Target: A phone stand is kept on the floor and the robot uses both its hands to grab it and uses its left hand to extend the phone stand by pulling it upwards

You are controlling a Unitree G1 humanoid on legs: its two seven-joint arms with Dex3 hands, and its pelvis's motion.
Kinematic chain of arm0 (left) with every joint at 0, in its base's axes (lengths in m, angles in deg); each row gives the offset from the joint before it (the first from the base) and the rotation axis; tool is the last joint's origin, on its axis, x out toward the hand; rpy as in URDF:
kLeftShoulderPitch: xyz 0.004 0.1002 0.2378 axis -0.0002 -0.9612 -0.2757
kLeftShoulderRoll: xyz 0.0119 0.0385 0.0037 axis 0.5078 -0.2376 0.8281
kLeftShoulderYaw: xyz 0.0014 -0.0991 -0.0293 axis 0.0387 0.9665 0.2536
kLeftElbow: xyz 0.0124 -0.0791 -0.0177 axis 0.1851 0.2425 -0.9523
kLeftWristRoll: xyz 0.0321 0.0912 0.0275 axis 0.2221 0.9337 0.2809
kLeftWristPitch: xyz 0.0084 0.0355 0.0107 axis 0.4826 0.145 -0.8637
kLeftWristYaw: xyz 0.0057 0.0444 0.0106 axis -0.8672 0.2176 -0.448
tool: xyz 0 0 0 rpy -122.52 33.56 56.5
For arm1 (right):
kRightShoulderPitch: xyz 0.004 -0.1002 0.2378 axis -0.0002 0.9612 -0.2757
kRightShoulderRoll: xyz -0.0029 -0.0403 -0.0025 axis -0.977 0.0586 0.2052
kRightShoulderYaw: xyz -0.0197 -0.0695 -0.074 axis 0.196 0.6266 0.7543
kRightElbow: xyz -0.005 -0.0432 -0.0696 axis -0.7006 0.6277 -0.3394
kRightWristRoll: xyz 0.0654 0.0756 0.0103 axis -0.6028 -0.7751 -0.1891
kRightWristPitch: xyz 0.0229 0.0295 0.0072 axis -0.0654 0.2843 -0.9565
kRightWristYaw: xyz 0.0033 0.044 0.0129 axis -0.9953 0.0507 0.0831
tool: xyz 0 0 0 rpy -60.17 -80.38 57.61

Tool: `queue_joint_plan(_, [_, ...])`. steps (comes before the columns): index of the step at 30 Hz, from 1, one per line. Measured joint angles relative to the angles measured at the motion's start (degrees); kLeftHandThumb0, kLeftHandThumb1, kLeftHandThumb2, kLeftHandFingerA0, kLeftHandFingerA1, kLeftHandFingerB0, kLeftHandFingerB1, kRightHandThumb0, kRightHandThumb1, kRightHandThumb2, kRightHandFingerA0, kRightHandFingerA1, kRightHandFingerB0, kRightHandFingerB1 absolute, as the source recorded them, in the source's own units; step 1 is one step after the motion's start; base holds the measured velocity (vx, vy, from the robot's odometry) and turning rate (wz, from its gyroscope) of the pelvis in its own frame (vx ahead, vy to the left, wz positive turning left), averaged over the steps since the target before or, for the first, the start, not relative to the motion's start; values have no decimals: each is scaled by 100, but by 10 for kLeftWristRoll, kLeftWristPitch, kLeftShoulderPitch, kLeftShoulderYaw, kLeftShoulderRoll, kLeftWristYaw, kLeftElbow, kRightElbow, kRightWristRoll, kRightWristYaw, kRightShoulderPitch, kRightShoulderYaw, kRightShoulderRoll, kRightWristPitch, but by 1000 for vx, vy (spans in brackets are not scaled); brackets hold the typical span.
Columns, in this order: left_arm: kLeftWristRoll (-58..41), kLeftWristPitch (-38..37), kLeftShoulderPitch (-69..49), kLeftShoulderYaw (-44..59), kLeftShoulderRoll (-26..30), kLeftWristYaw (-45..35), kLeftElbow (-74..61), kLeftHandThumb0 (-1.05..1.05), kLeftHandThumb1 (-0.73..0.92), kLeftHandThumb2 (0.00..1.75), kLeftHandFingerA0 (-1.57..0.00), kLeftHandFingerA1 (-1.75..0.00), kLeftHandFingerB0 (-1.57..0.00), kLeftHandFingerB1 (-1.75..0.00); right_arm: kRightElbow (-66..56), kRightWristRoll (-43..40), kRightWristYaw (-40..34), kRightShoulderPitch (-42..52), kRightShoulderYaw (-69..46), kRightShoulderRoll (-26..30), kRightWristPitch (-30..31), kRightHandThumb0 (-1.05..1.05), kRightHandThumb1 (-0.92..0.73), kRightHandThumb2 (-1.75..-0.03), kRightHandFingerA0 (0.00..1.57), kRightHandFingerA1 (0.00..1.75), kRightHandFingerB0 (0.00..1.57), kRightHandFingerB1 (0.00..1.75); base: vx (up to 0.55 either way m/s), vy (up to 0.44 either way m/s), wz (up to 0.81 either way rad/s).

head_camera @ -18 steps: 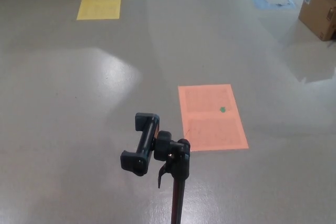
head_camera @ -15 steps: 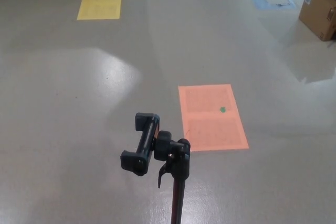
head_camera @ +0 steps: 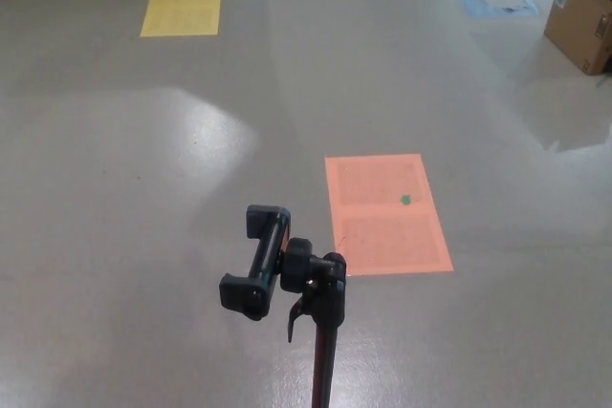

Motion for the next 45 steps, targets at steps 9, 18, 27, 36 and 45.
queue_joint_plan(9, [-3, -39, 47, 16, 10, -4, -60, -73, 77, 63, -29, -32, -27, -30, -30, -25, 21, -64, -1, 2, -11, -99, -73, -99, 0, 7, 0, 0, 0, 0, 0])
queue_joint_plan(18, [28, -45, 143, 15, 10, 12, -44, -75, 77, 63, -30, -31, -27, -31, -24, -25, 29, -150, 15, -5, 0, -103, -74, -103, 0, 11, 0, 0, 0, 0, 0])
queue_joint_plan(27, [66, -50, 205, -25, 2, 25, -39, -74, 76, 63, -34, -32, -30, -32, 7, 3, 26, -223, 51, -29, 20, -94, -72, -106, 0, 23, 0, 10, 0, 0, 0])
queue_joint_plan(36, [109, -39, 250, -78, -14, 43, -50, -76, 77, 63, -28, -30, -22, -29, 40, 29, 23, -294, 90, -63, 56, -103, -73, -104, 1, 26, 0, 4, 0, 0, 0])
queue_joint_plan(45, [144, 0, 251, -141, -39, 55, -87, -79, 77, 63, -25, -30, -19, -28, 97, 64, 9, -361, 127, -95, 106, -100, -73, -109, 0, 29, 0, 10, 0, 0, 0])
